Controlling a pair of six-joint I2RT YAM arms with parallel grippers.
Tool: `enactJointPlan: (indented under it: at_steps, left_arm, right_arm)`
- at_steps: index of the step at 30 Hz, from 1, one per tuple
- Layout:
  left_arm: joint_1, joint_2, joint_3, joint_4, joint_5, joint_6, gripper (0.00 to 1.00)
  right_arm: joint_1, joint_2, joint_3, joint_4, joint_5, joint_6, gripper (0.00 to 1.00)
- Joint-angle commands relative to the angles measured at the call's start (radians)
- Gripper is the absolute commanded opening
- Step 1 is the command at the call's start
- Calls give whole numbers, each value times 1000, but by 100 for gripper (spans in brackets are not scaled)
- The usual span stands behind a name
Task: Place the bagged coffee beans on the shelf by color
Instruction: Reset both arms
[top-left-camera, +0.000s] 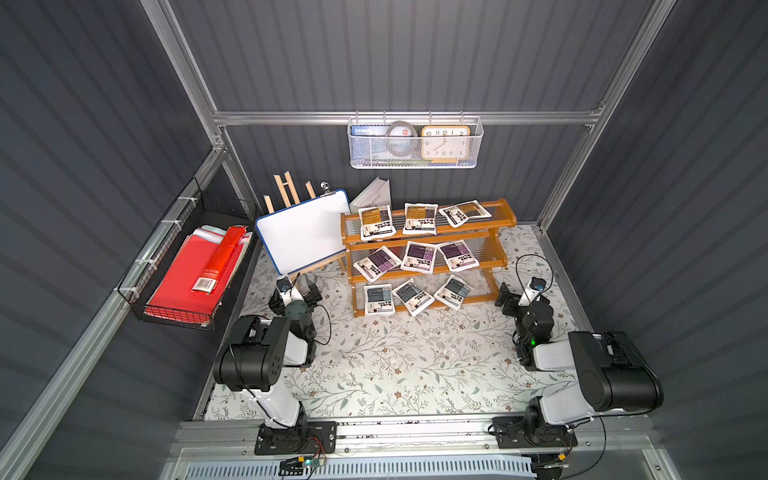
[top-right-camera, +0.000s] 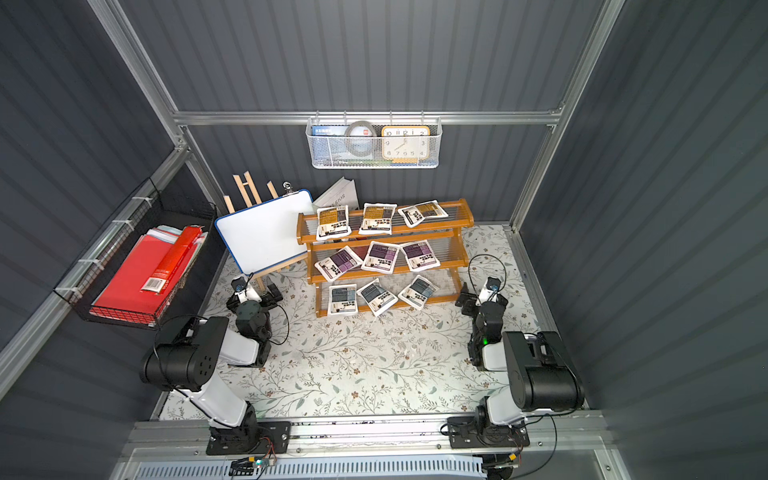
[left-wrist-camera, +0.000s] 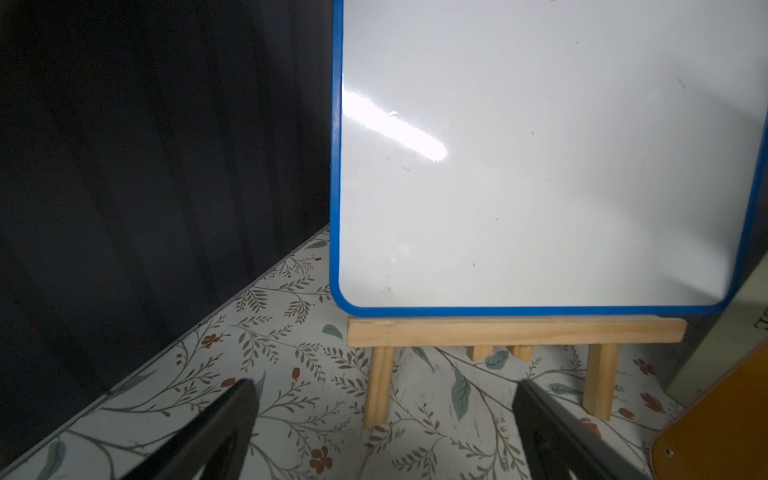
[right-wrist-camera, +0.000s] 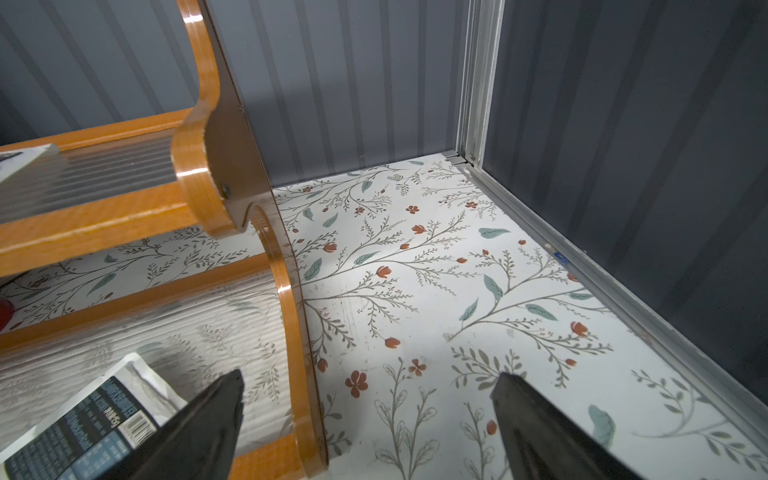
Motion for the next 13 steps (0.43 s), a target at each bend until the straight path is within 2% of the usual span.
enactJointPlan:
  at_steps: [1,13]
  left_arm:
    - [0,-5,-2,11,13,14,99]
    - [2,-3,1,12,32,14,99]
  right_arm:
    - [3,-4,12,23,9,-11,99]
    - [2,-1,9,31,11,-11,99]
